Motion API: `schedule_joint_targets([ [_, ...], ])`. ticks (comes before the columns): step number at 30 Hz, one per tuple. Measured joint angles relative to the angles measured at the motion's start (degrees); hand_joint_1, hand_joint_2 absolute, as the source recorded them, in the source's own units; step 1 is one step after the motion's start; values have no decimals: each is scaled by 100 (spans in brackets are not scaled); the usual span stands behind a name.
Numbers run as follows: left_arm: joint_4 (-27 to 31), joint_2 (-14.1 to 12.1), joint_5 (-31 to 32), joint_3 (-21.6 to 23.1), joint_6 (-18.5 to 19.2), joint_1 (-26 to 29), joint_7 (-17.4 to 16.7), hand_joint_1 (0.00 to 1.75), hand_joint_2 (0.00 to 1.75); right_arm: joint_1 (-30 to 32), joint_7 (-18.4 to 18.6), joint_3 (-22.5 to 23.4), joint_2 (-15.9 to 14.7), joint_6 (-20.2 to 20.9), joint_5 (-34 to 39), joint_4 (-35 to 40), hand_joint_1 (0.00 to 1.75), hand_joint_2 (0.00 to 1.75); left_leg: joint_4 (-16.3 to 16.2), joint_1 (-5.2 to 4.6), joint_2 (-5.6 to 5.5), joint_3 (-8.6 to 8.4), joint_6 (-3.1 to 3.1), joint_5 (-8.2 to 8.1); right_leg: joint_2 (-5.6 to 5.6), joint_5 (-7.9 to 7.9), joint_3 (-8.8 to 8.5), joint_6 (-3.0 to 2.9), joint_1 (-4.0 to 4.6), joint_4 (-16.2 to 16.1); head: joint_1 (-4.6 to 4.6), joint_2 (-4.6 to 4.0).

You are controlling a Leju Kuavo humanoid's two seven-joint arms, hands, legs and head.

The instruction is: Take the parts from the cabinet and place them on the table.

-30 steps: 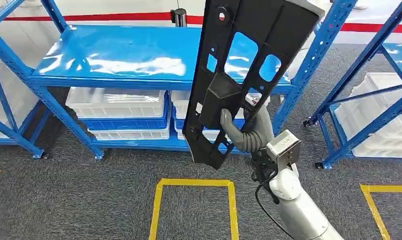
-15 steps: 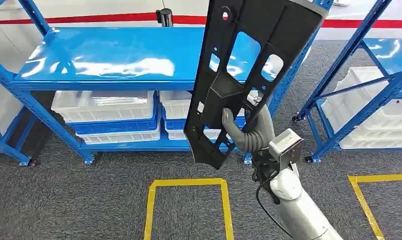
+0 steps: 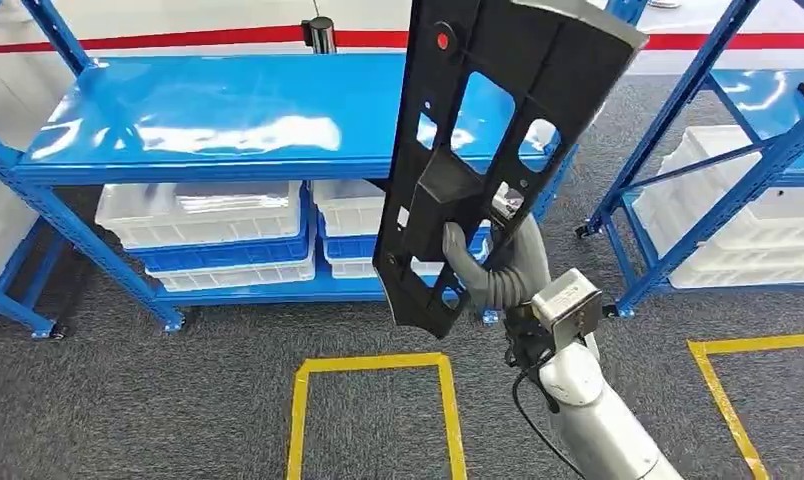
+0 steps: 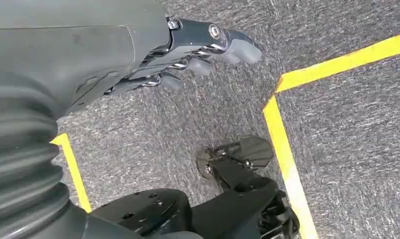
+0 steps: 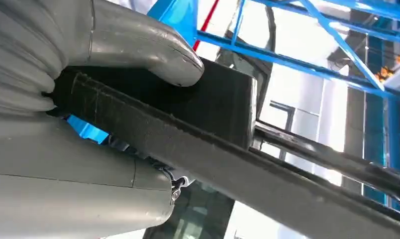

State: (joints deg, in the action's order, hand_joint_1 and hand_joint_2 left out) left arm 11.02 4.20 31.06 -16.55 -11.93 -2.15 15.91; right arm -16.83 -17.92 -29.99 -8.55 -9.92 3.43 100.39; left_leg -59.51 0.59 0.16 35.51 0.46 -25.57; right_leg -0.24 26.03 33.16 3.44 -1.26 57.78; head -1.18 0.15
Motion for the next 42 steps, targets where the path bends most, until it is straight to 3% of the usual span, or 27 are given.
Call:
schedule_joint_targets([
  [1,0,-4,0,-4,0,11,0,0,175,10,-2,0,-11,0,-2,0,175,175,5,12,-2,-3,112,50,5,-8,-3,-12,9,2,2,0],
  [9,0,-4,0,-17,2,13,9,0,175,17,-4,-11,-11,0,-20,0,175,175,113,30,9,-52,-9,104,19,-14,13,-47,48,10,7,0],
  [11,0,-4,2,-17,15,13,20,0,175,17,-6,-13,-11,0,-37,0,175,175,112,35,8,-47,-71,101,18,-13,11,-51,47,9,6,0],
  [12,0,-9,2,-20,18,13,20,0,175,17,-7,-17,-9,0,-46,0,175,175,75,25,-1,-34,-33,79,18,-16,12,-45,19,3,7,0],
  [14,0,-13,2,-24,33,13,24,0,175,23,-7,-28,-9,7,-48,0,175,175,70,12,0,-30,-16,67,18,-16,5,-43,10,-1,7,0],
  [16,0,-13,2,-26,37,14,24,0,175,23,-7,-41,-7,9,-50,0,175,175,122,-4,0,-56,29,131,19,-65,-23,0,17,-40,0,0],
  [17,0,5,2,-24,42,9,24,0,175,29,-9,-41,-11,9,-50,7,175,175,245,104,43,-104,43,207,18,-5,11,-11,18,-5,0,0],
  [18,0,2,2,-26,46,4,24,0,175,30,-13,-41,-13,9,-50,9,175,175,292,82,49,-120,60,243,23,140,82,-21,38,141,28,0],
  [20,0,0,9,-26,46,-6,24,0,175,30,-20,-46,-13,15,-50,9,175,175,291,102,65,-74,73,265,24,550,418,-36,14,963,57,0],
  [21,0,4,13,-26,53,-6,24,0,175,53,-20,-50,-13,17,-50,7,175,175,291,103,68,-46,61,283,24,723,599,-20,-9,1405,50,0],
  [22,0,4,17,-26,52,-7,24,0,175,67,-20,-52,-15,20,-50,2,175,175,290,110,70,-15,49,303,23,791,696,28,-28,1665,55,0],
  [23,0,4,17,-26,55,-6,22,0,175,73,-20,-52,-18,20,-48,0,175,175,290,123,70,9,24,324,23,746,655,88,-52,1628,55,0],
  [24,0,4,17,-26,55,-6,22,0,175,73,-20,-52,-18,20,-48,-4,175,175,288,147,69,36,-5,347,20,615,482,180,-81,1348,55,0],
  [26,0,4,35,-26,59,-8,20,0,175,70,-20,-50,-22,24,-42,-7,175,175,261,209,66,90,-82,394,-13,244,-188,387,-159,201,59,0],
  [27,2,-2,35,-30,59,-14,20,0,175,58,-22,-50,-20,26,-39,-7,175,175,230,197,66,117,-138,417,-48,281,-387,388,-182,-166,68,0],
  [28,0,-24,37,-35,59,-15,11,0,175,66,-22,-57,-7,28,-39,-11,175,175,242,176,59,135,-182,440,29,121,-356,313,-86,-19,90,0],
  [30,0,-22,44,-35,74,-14,-22,0,175,44,-30,-50,-4,35,-33,-15,175,175,222,162,47,147,-259,504,61,167,-260,134,-84,13,70,0],
  [32,-4,-20,44,-37,94,-1,-28,0,175,43,-31,-50,-2,39,-33,-15,175,175,228,200,52,192,-325,519,63,100,-176,-8,-95,17,74,0],
  [33,-4,-26,44,-39,101,-2,-33,0,175,41,-31,-52,9,42,-33,-15,175,175,78,214,50,263,-307,271,62,54,-140,-82,-128,17,39,0],
  [34,-4,-26,44,-39,101,-2,-35,0,175,40,-31,-50,13,44,-33,-15,175,175,-284,200,37,391,-291,-87,63,3,-82,-162,-108,19,37,0],
  [35,-4,-24,44,-39,101,-4,-35,0,175,42,-31,-52,17,46,-33,-15,175,175,-863,180,16,578,-290,-470,63,-42,-13,-231,-72,22,17,0],
  [37,-4,-26,44,-42,101,-6,-35,0,175,44,-31,-52,22,50,-33,-17,175,175,-1676,168,-8,770,-266,-838,62,-125,105,-285,-4,30,20,0],
  [38,-4,-26,44,-44,101,-6,-35,0,175,45,-31,-55,22,50,-33,-24,175,175,-1767,160,-11,706,-243,-806,64,-167,160,-290,25,32,15,0],
  [39,-4,-26,44,-48,101,-8,-35,0,175,46,-31,-55,22,52,-33,-26,175,175,-1613,148,-11,528,-207,-677,66,-206,210,-287,42,33,18,0],
  [40,-4,-26,44,-52,101,-12,-35,0,175,45,-31,-55,22,52,-33,-26,175,175,-1228,136,-12,221,-168,-505,79,-242,254,-270,54,34,18,0],
  [41,-4,-26,44,-57,103,-21,-37,0,175,44,-31,-55,22,52,-33,-26,175,175,-672,122,-21,-197,-117,-367,87,-281,288,-248,62,36,15,0],
  [42,-2,-26,44,-63,103,-34,-37,0,175,43,-31,-55,24,52,-33,-26,175,175,-198,111,-58,-534,-75,-410,88,-307,297,-212,60,44,13,0],
])
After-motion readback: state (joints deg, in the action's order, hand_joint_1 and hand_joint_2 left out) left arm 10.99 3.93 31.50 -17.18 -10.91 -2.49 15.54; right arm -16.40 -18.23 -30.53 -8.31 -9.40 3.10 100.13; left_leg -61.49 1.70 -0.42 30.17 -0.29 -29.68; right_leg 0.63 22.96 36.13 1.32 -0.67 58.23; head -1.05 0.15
